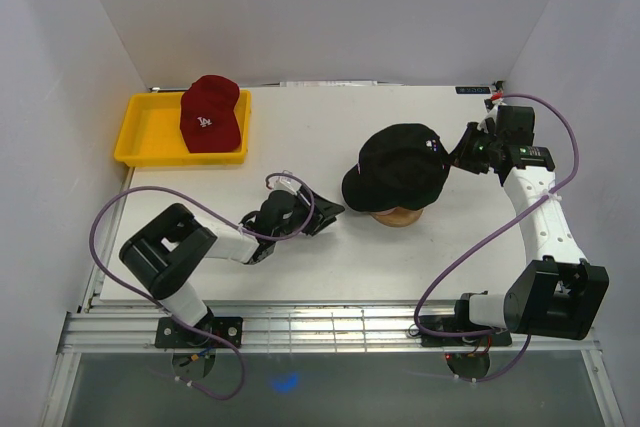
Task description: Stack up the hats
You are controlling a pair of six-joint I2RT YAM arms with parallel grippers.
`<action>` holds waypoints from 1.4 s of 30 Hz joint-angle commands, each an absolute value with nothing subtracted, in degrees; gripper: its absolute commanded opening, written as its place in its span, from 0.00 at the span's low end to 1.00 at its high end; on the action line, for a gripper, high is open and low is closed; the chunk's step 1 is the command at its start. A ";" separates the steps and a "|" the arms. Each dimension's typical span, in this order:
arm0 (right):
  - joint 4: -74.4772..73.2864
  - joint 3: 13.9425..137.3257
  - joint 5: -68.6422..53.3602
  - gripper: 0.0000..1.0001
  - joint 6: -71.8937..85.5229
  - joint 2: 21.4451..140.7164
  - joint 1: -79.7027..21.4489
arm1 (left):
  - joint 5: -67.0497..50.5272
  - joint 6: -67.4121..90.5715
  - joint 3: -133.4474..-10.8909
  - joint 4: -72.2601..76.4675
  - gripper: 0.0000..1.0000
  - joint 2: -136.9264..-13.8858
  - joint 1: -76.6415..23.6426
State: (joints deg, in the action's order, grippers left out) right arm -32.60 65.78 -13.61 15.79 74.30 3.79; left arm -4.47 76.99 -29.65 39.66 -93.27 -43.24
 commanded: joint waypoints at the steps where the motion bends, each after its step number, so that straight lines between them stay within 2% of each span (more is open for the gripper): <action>1: -32.08 66.45 -12.22 0.17 14.41 73.74 4.48 | -4.65 75.50 -31.54 43.24 0.59 -92.90 -43.15; 3: -32.17 66.45 -12.48 0.17 14.41 73.83 4.48 | -4.66 75.50 -32.25 45.26 0.64 -94.21 -43.07; 7: -32.08 66.18 -12.92 0.17 14.50 73.74 4.48 | -4.39 76.55 -33.39 50.09 0.66 -96.85 -42.89; 17: -32.17 65.92 -13.01 0.17 14.06 73.92 4.66 | -5.45 80.59 -36.21 60.54 0.65 -105.38 -42.19; 21: -31.99 65.48 -13.18 0.17 13.97 74.00 4.66 | -4.75 81.91 -35.16 65.03 0.61 -106.96 -42.10; 25: -31.64 65.04 -13.18 0.17 13.97 73.83 4.66 | -3.26 83.40 -33.32 69.86 0.51 -108.10 -42.10; 30: -31.29 64.51 -13.36 0.17 13.97 73.92 4.66 | -2.99 84.73 -32.26 75.84 0.48 -109.95 -42.19; 34: -31.03 64.25 -13.18 0.16 13.89 73.92 4.66 | -2.73 85.43 -31.55 78.04 0.40 -110.57 -42.10; 38: -30.94 64.07 -13.10 0.16 13.97 74.00 4.75 | -3.43 85.34 -32.52 77.78 0.26 -111.27 -42.19; 42: -30.76 64.07 -13.10 0.16 14.06 74.09 4.75 | -4.13 86.22 -32.87 77.17 0.07 -112.15 -42.10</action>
State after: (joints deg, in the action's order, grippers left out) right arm -32.01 64.64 -13.85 14.81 74.30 4.34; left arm -3.44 85.41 -31.88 74.81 -112.03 -42.17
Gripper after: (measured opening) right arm 0.164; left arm 0.336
